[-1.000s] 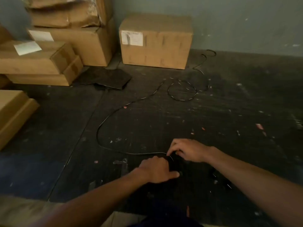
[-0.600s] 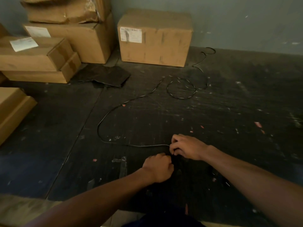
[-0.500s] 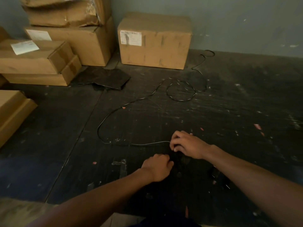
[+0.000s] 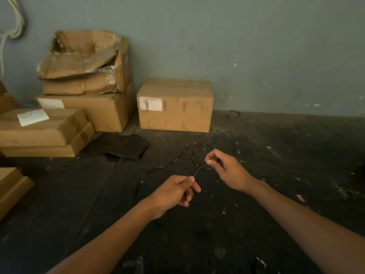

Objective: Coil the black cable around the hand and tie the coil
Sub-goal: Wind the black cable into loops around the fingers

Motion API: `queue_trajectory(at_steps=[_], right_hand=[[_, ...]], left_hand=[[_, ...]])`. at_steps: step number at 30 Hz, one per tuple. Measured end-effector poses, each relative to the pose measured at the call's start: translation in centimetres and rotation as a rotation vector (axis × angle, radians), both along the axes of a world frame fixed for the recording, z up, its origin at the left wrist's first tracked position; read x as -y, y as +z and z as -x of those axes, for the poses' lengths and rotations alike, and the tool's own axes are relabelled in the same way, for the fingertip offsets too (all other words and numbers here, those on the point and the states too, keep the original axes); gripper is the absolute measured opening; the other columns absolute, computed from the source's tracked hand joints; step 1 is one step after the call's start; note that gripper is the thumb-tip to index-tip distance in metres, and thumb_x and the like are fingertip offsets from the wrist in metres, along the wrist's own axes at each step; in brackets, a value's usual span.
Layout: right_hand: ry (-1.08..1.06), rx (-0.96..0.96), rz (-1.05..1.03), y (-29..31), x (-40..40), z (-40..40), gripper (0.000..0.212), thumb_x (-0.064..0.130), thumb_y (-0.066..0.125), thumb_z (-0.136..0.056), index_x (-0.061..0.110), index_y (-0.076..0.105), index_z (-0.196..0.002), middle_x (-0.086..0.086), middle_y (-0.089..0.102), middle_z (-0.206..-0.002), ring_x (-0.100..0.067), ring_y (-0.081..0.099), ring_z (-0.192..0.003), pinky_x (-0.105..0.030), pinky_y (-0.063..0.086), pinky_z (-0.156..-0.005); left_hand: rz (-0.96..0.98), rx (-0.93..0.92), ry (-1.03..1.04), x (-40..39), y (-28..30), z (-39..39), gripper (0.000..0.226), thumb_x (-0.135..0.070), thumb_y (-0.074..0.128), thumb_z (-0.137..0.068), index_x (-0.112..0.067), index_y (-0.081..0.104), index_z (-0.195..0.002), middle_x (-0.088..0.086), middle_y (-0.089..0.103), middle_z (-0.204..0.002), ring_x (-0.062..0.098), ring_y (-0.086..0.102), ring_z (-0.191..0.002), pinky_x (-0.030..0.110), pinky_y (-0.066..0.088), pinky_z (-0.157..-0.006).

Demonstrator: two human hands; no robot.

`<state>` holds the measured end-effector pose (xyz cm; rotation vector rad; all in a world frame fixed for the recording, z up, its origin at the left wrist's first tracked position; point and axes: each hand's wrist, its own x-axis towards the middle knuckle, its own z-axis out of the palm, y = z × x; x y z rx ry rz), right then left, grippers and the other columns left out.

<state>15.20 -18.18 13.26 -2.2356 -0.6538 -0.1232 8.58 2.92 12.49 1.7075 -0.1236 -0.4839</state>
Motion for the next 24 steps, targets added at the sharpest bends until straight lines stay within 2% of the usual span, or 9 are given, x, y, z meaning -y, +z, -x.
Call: queue_trajectory(at_steps=[2, 5, 8, 10, 14, 16, 18, 20, 24], right_hand=[[-0.042, 0.055, -0.078, 1.8, -0.3, -0.7, 0.006, 0.020, 0.054, -0.098, 0.025, 0.058, -0.097, 0.011, 0.057, -0.077, 0.000, 0.055, -0.070, -0.014, 0.042, -0.064], [-0.099, 0.056, -0.217, 4.1, -0.7, -1.4, 0.007, 0.022, 0.052, -0.100, 0.019, 0.057, -0.097, -0.004, 0.056, -0.071, -0.011, 0.056, -0.057, -0.027, 0.051, -0.056], [-0.122, 0.042, -0.332, 5.4, -1.1, -1.5, 0.010, 0.020, 0.049, -0.101, 0.014, 0.056, -0.097, -0.001, 0.050, -0.060, -0.013, 0.050, -0.044, -0.031, 0.047, -0.043], [-0.121, 0.098, -0.349, 6.1, -1.2, -1.4, 0.013, 0.017, 0.047, -0.102, 0.010, 0.058, -0.098, 0.002, 0.056, -0.065, -0.008, 0.053, -0.051, -0.030, 0.044, -0.050], [-0.069, 0.099, -0.376, 6.9, -1.4, -0.8, 0.016, 0.015, 0.046, -0.101, 0.008, 0.061, -0.100, -0.018, 0.064, -0.086, -0.040, 0.059, -0.078, -0.054, 0.050, -0.070], [-0.058, 0.101, -0.358, 6.9, -1.5, -0.4, 0.015, 0.014, 0.047, -0.101, 0.013, 0.062, -0.099, -0.013, 0.065, -0.085, -0.035, 0.059, -0.075, -0.048, 0.050, -0.067], [-0.054, 0.115, -0.329, 6.6, -1.8, -0.1, 0.019, 0.012, 0.046, -0.101, 0.022, 0.062, -0.095, 0.004, 0.065, -0.079, -0.019, 0.057, -0.067, -0.033, 0.047, -0.060], [-0.053, 0.133, -0.295, 6.6, -2.2, 0.2, 0.028, 0.012, 0.045, -0.102, 0.033, 0.059, -0.088, 0.020, 0.063, -0.072, -0.002, 0.054, -0.062, -0.017, 0.041, -0.058], [-0.021, 0.110, -0.204, 6.7, -3.1, 1.0, 0.017, 0.021, 0.046, -0.102, 0.025, 0.062, -0.104, 0.034, 0.059, -0.070, 0.004, 0.054, -0.059, -0.012, 0.040, -0.055]], left_hand=[[0.088, 0.047, 0.004, 0.3, 2.5, -0.4, 0.040, -0.038, 0.041, -0.102, -0.014, 0.069, -0.086, -0.005, 0.056, -0.055, 0.008, 0.055, -0.054, 0.025, 0.051, -0.062], [0.273, 0.100, 0.001, 1.1, 6.2, -0.8, 0.039, -0.037, 0.044, -0.100, -0.012, 0.068, -0.083, 0.000, 0.054, -0.055, 0.011, 0.053, -0.052, 0.029, 0.052, -0.066], [0.516, 0.122, -0.065, 1.6, 9.3, -1.3, 0.032, -0.030, 0.045, -0.099, -0.008, 0.068, -0.095, 0.003, 0.056, -0.064, 0.014, 0.056, -0.059, 0.029, 0.053, -0.067], [0.633, 0.121, -0.132, 1.7, 11.1, -1.6, 0.031, -0.024, 0.043, -0.101, -0.008, 0.068, -0.105, 0.005, 0.061, -0.073, 0.015, 0.060, -0.067, 0.031, 0.054, -0.068], [0.690, 0.182, -0.152, 2.3, 13.4, -2.2, 0.037, -0.032, 0.043, -0.100, -0.012, 0.073, -0.093, 0.005, 0.064, -0.069, 0.016, 0.063, -0.068, 0.032, 0.055, -0.069], [0.717, 0.197, -0.123, 2.4, 14.2, -2.8, 0.040, -0.038, 0.043, -0.099, -0.013, 0.074, -0.093, 0.005, 0.064, -0.066, 0.018, 0.065, -0.067, 0.037, 0.057, -0.071], [0.741, 0.185, -0.140, 2.4, 15.1, -3.5, 0.043, -0.043, 0.041, -0.100, -0.015, 0.073, -0.108, 0.009, 0.071, -0.075, 0.022, 0.070, -0.074, 0.044, 0.058, -0.075], [0.738, 0.182, -0.183, 2.4, 16.1, -4.1, 0.043, -0.047, 0.038, -0.101, -0.023, 0.067, -0.121, 0.015, 0.075, -0.092, 0.028, 0.073, -0.086, 0.050, 0.057, -0.078], [0.667, 0.190, -0.234, 1.9, 18.4, -5.9, 0.039, -0.049, 0.037, -0.100, -0.037, 0.057, -0.132, 0.019, 0.064, -0.129, 0.036, 0.063, -0.117, 0.061, 0.054, -0.084]])
